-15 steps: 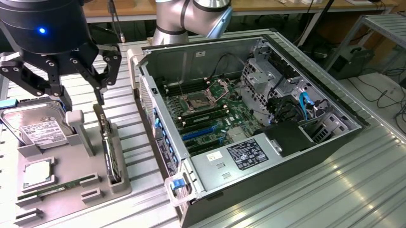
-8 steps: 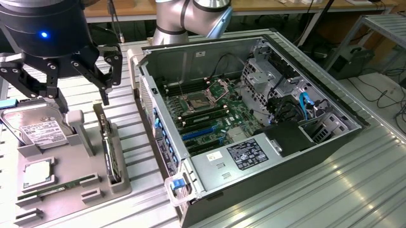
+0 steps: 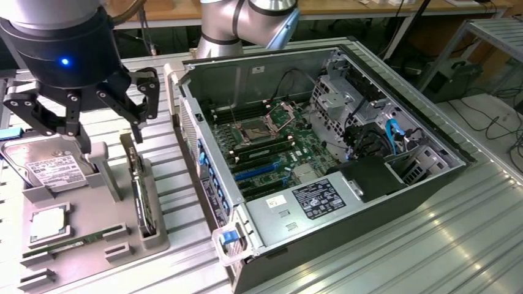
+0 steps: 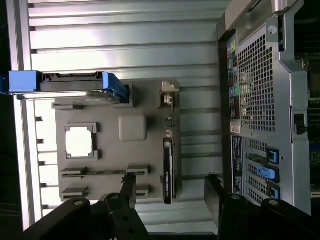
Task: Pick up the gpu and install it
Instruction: 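Pick up the gpu and move the gpu toward the slot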
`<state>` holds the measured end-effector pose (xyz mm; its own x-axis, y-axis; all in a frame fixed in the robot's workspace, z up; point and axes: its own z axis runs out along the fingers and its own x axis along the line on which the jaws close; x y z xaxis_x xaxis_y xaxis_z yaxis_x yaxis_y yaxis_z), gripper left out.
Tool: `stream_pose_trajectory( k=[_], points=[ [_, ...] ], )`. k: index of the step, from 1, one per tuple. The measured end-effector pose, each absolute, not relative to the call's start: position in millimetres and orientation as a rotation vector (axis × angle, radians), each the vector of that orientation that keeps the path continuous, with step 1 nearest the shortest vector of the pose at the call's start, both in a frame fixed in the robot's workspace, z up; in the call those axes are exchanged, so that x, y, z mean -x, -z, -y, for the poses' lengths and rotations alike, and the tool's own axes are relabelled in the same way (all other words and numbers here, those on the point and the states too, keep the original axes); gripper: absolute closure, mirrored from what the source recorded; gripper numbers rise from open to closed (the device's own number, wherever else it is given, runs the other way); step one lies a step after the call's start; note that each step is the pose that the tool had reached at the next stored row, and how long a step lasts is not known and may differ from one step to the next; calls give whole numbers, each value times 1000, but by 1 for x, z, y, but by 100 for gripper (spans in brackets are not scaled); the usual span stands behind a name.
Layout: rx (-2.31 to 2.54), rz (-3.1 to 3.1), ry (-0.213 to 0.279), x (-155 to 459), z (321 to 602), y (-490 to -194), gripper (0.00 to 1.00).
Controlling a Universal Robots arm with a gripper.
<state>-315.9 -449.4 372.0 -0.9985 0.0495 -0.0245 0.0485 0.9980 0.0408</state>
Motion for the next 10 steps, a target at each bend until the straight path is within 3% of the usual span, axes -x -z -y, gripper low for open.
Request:
stream_pose_trajectory(
  k=[10],
  points=[
    [-74,-3115,-39,316,449,-356,34]
  ],
)
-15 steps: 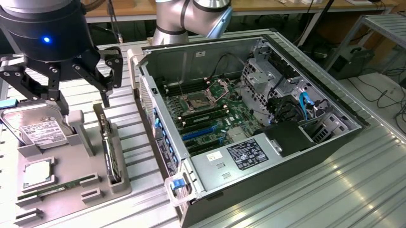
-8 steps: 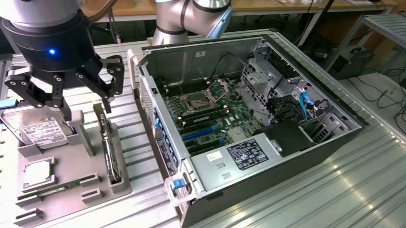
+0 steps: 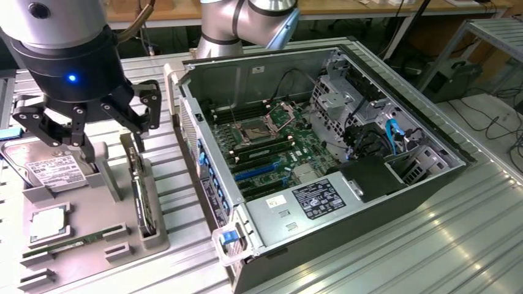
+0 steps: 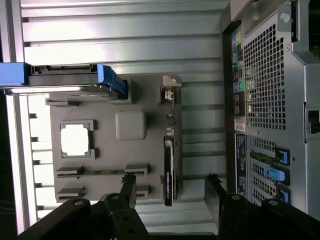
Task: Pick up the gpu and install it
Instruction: 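Pick up the gpu and move the gpu toward the slot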
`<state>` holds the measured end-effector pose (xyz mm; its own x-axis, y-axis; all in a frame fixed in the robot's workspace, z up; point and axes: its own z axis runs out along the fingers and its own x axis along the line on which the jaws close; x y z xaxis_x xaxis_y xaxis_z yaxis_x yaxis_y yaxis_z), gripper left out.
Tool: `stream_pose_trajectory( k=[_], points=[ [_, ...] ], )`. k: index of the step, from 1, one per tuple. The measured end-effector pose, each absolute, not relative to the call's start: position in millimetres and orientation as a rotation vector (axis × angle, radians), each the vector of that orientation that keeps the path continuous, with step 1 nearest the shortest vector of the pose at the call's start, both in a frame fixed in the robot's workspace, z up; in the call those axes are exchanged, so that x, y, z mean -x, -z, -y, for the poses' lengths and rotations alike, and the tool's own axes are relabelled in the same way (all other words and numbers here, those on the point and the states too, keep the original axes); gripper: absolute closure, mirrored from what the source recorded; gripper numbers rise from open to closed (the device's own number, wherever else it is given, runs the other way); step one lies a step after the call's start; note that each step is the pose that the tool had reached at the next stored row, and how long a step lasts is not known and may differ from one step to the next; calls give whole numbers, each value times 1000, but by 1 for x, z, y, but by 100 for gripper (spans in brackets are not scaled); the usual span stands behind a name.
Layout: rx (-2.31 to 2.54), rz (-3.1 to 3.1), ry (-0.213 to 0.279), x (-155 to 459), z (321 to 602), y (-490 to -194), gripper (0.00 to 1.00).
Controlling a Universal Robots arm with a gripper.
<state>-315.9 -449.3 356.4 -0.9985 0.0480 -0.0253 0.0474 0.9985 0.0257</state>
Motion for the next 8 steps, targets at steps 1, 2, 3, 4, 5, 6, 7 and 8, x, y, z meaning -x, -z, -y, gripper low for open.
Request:
stream_pose_trajectory(
  k=[1,2,3,4,5,6,7,8],
  points=[
    [-74,-3115,-37,316,449,-355,34],
    [-74,-3115,-34,316,449,-354,34],
    [-73,-3115,-31,316,449,-353,34],
    [-73,-3115,-28,316,449,-351,34],
    [-73,-3115,-25,316,449,-350,34],
    [-73,-3114,-22,316,449,-349,34],
    [-73,-3114,-21,316,449,-347,34],
    [-73,-3115,-19,316,449,-345,34]
  ],
)
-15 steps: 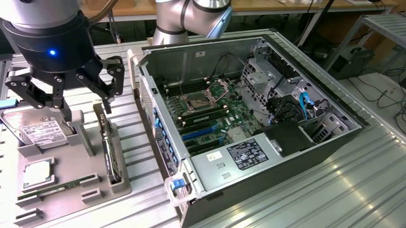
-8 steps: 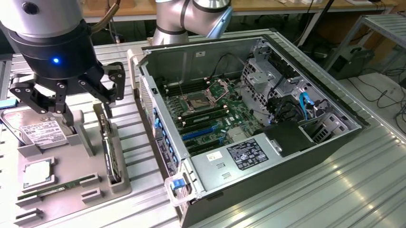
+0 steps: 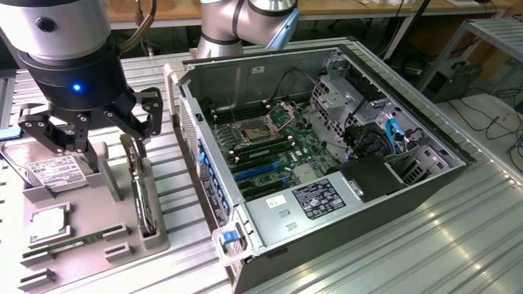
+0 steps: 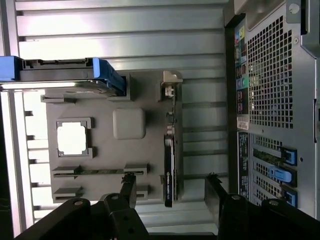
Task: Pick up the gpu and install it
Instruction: 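Pick up the gpu and move the gpu toward the slot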
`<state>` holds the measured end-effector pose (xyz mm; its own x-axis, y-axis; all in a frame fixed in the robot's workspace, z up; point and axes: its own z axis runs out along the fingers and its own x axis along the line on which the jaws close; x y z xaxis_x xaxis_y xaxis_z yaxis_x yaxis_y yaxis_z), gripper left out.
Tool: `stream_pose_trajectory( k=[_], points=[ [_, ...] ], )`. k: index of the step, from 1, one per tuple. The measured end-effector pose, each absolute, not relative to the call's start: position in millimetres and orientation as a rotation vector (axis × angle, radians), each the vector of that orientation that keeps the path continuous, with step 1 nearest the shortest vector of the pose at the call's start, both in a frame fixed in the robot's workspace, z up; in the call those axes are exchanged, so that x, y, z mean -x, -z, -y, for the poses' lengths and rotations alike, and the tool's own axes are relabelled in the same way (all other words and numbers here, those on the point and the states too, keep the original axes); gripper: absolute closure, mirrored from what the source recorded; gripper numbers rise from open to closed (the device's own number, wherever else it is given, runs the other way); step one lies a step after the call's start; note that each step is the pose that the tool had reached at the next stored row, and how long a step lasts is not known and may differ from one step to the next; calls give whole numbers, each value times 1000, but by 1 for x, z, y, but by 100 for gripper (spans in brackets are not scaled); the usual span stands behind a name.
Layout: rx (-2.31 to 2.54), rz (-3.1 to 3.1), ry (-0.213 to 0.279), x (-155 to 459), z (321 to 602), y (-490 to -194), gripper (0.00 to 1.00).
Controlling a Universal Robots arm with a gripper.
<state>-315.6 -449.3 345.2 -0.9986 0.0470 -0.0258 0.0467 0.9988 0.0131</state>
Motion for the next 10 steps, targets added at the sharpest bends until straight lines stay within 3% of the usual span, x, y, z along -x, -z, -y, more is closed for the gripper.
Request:
stream_pose_trajectory(
  k=[10],
  points=[
    [-73,-3114,-12,316,449,-324,34]
  ],
)
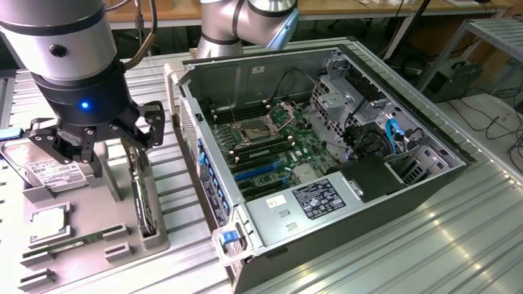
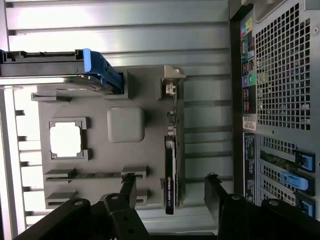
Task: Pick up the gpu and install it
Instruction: 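Pick up the gpu and move the gpu toward the slot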
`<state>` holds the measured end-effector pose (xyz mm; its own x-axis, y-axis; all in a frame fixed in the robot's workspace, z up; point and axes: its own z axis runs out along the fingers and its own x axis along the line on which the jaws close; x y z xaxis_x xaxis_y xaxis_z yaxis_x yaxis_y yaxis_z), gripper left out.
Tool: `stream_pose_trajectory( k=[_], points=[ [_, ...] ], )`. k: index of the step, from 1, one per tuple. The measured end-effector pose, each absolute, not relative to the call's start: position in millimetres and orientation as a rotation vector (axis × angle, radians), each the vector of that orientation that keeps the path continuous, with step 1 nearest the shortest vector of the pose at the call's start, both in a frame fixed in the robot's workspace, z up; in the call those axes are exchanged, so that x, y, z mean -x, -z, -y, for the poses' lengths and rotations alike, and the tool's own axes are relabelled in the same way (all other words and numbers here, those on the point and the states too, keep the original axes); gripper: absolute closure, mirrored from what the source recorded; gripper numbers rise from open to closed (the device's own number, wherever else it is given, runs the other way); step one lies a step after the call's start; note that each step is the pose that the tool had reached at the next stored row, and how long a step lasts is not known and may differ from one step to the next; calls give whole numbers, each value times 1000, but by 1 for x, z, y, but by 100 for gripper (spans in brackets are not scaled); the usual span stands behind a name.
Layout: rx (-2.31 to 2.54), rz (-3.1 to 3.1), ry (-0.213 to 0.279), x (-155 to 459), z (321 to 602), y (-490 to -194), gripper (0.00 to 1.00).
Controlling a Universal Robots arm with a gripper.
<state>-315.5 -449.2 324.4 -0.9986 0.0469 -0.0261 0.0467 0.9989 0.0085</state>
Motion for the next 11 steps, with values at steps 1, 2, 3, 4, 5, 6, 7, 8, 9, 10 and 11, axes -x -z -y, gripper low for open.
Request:
stream_pose_trajectory(
  k=[1,2,3,4,5,6,7,8,9,10,11],
  points=[
    [-73,-3114,-12,316,449,-323,34],
    [-74,-3114,-12,316,449,-321,34],
    [-74,-3114,-11,316,450,-319,34],
    [-74,-3114,-10,315,450,-317,34],
    [-73,-3114,-9,315,450,-315,34],
    [-73,-3115,-8,314,450,-314,34],
    [-70,-3115,-7,314,450,-312,34],
    [-68,-3115,-6,314,450,-310,34],
    [-67,-3115,-6,314,450,-308,34],
    [-67,-3115,-6,314,450,-307,34],
    [-67,-3115,-6,314,451,-304,34]
  ],
)
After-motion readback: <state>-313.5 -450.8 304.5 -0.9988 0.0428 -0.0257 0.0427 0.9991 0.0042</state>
